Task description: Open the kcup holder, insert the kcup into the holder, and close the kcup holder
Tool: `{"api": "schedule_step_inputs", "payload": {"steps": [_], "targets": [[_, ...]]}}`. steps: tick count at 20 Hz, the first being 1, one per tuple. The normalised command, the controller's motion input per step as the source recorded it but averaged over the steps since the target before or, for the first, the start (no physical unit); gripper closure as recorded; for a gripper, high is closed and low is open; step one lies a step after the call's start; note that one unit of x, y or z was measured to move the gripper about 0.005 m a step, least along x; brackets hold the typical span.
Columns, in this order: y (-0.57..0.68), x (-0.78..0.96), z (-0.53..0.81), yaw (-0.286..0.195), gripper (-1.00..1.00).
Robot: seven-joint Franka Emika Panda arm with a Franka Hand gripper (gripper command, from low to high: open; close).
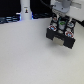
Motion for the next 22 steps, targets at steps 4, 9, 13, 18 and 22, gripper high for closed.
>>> {"api": "schedule_step_inputs", "payload": {"steps": [4,9,13,18,22], "targets": [[0.05,0.29,0.4,0.106,-1.0],[-0.14,0.48,0.53,0.082,-1.0],[-0.34,0.59,0.41,0.047,-1.0],[-0.42,0.69,0.31,0.007,-1.0],[-0.44,0.72,0.28,0.0,-1.0]]}}
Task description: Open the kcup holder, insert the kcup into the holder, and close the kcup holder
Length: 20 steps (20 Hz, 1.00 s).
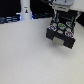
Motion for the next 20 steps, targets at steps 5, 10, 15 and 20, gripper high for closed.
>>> {"api": "schedule_step_inputs", "payload": {"steps": [5,10,15,20], "targets": [[-0.39,0.74,0.18,0.005,-1.0],[-0.19,0.81,0.01,0.025,-1.0],[0.04,0.77,-0.11,0.069,-1.0],[0.27,0.28,-0.23,0.204,-1.0]]}}
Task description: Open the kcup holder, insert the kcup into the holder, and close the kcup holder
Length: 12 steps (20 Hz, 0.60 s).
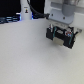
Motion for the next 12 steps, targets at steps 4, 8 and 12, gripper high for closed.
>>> {"api": "schedule_step_inputs", "payload": {"steps": [4,8,12], "targets": [[0.24,-0.09,-0.24,0.238,-1.0],[0.33,-0.59,-0.12,0.155,-1.0],[0.45,-0.72,-0.01,0.099,-1.0]]}}
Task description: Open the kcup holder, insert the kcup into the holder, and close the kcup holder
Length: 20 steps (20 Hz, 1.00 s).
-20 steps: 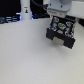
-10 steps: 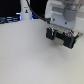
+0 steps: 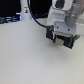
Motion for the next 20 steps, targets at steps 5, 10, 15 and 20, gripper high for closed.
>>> {"api": "schedule_step_inputs", "payload": {"steps": [5,10,15,20], "targets": [[0.59,-0.63,0.0,0.067,-1.0],[0.66,-0.64,0.0,0.045,-1.0],[0.69,-0.69,0.0,0.026,-1.0],[0.69,-0.8,0.0,0.006,-1.0]]}}
